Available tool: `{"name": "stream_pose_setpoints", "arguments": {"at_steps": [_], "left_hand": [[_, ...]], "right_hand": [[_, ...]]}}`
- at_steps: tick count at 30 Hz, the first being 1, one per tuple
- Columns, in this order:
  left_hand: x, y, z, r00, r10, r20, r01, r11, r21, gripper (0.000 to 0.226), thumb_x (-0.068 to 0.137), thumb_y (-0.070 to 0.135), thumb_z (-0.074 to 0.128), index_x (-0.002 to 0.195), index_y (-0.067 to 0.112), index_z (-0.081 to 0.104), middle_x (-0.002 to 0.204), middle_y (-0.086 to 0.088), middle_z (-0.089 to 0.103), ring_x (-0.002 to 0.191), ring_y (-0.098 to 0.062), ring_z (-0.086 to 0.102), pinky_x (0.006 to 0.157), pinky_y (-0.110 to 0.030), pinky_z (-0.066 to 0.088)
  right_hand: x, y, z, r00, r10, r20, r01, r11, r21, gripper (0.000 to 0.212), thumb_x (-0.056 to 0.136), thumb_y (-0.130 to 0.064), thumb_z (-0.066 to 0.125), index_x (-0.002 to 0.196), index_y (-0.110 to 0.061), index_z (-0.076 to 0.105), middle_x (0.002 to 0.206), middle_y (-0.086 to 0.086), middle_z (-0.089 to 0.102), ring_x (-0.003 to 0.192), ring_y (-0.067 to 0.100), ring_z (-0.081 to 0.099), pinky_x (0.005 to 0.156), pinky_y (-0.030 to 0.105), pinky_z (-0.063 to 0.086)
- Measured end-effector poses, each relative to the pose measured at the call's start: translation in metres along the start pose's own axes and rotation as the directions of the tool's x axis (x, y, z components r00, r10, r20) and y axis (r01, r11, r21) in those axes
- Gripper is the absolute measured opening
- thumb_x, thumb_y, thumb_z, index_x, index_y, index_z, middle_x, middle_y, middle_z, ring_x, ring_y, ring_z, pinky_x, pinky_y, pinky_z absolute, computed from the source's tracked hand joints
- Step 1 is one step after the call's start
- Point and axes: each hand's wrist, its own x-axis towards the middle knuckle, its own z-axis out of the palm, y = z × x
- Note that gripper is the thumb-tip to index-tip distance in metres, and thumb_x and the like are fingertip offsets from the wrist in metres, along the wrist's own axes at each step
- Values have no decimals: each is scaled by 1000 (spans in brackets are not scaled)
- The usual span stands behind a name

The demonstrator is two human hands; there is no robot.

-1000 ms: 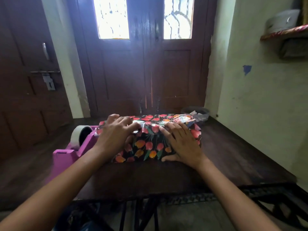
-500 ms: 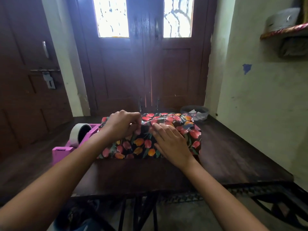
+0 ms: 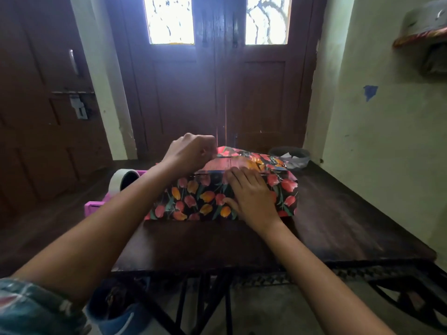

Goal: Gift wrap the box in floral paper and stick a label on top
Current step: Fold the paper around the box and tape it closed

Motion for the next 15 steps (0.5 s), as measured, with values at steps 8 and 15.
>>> {"name": "stream_pose_setpoints", "arguments": {"at_steps": [8,15], "left_hand": [[-20,-2,5,987,123,106,-136,983,124,16,87,22,60,98,25,72,99,4,71,89,-20,66,69,-28,45],[-32,-13,14,973,191,126,-198,979,39,17,84,21,64,100,18,70,94,0,71,81,-22,64,71,-38,52]], "right_hand": [[2,-4,3,996,80,-24,-78,995,61,64,59,-22,86,117,-9,62,105,7,69,91,25,67,84,38,53],[3,-5,-2,995,97,32,-100,985,144,60,60,-18,85,115,-7,63,102,9,68,93,28,65,90,40,50]]}}
